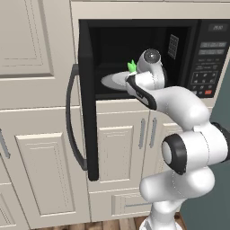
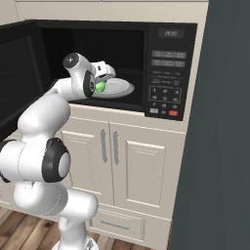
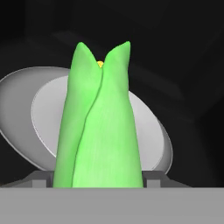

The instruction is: Pick the corn from the counter and place it in the microwave. Then turn on the microwave.

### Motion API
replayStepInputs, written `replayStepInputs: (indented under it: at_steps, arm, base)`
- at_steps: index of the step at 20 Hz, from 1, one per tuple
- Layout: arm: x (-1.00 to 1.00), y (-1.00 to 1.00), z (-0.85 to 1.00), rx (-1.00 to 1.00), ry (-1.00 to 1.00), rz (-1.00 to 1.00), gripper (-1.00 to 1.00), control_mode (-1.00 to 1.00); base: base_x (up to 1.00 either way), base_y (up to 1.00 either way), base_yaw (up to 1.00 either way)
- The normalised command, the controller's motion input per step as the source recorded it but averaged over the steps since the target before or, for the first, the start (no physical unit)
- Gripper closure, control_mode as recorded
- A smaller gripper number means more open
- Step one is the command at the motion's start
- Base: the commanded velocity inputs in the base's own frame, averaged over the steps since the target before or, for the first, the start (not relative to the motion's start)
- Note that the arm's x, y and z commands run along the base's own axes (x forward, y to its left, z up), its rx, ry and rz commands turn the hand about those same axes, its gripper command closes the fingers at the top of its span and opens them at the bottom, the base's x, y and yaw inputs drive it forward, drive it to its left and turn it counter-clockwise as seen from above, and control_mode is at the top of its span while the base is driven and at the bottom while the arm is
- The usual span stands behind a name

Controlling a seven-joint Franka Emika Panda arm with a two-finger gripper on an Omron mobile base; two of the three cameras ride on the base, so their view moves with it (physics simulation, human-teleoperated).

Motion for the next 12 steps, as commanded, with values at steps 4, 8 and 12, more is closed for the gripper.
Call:
replayStepInputs:
  at_steps: [4,8,12]
  arm:
    - [0.05,0.0,0.0,0.0,0.0,0.0,1.0,-1.0]
    - [0.04,0.0,0.0,0.0,0.0,0.0,1.0,-1.0]
    - [0.04,0.0,-0.01,0.0,0.0,0.0,1.0,-1.0]
  base:
    - [0.0,0.0,0.0]
    - [0.0,0.0,0.0]
    - [0.0,0.0,0.0]
